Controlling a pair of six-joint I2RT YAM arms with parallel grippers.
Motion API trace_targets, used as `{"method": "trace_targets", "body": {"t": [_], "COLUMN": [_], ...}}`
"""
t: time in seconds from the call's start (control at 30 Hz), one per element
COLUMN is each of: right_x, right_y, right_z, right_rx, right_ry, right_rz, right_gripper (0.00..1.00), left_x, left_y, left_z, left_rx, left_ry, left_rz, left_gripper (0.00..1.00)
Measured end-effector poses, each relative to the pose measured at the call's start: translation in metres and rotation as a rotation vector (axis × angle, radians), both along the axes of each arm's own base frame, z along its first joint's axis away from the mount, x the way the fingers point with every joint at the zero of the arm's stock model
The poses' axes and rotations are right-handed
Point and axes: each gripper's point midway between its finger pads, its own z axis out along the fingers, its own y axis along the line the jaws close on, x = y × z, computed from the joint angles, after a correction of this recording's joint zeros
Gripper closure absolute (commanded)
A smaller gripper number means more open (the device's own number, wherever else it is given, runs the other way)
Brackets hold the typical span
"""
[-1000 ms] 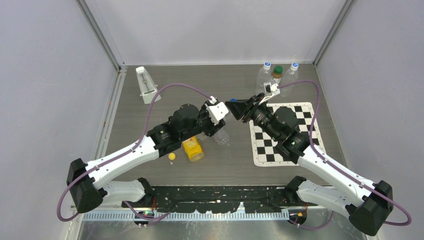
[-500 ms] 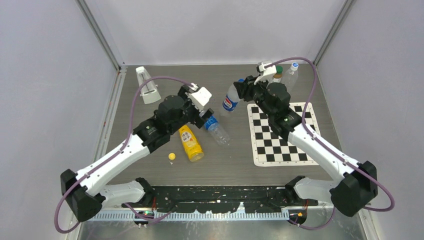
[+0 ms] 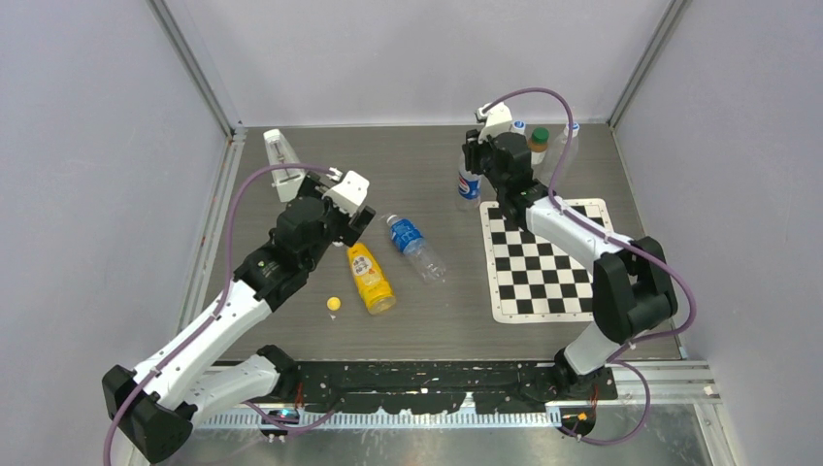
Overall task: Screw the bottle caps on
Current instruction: Place the plastic bottle at the center of the board.
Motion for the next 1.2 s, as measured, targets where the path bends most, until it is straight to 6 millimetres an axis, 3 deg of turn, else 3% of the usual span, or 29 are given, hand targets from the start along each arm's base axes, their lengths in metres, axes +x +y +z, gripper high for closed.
{"method": "trace_targets", "body": {"t": [0.3, 0.43, 0.57, 0.7, 1.2], "right_x": [0.024, 0.027, 0.027, 0.027, 0.027], "right_y": [-0.004, -0.005, -0.005, -0.005, -0.005], "right_z": [0.002, 0.000, 0.000, 0.000, 0.001], "right_rx": [0.001, 0.002, 0.003, 0.005, 0.009], "right_ry": [-0.028, -0.028, -0.030, -0.030, -0.031], "right_rz": [-0.018, -0.020, -0.021, -0.021, -0.023], "right_gripper": [0.96, 0.87, 0.66, 0.55, 0.40], "left_x": [0.002, 0.002, 0.002, 0.002, 0.002], "left_y": [0.004, 0.004, 0.003, 0.003, -0.001], "left_z": [-0.004, -0.004, -0.005, -0.006, -0.006], "left_rx": [0.027, 0.025, 0.026, 0.026, 0.018], "left_ry": [-0.013, -0.018, -0.016, -0.015, -0.017], "left_rz": [0.012, 0.012, 0.010, 0.007, -0.011], "left_gripper": [0.09, 0.09, 0.09, 0.09, 0.09]}}
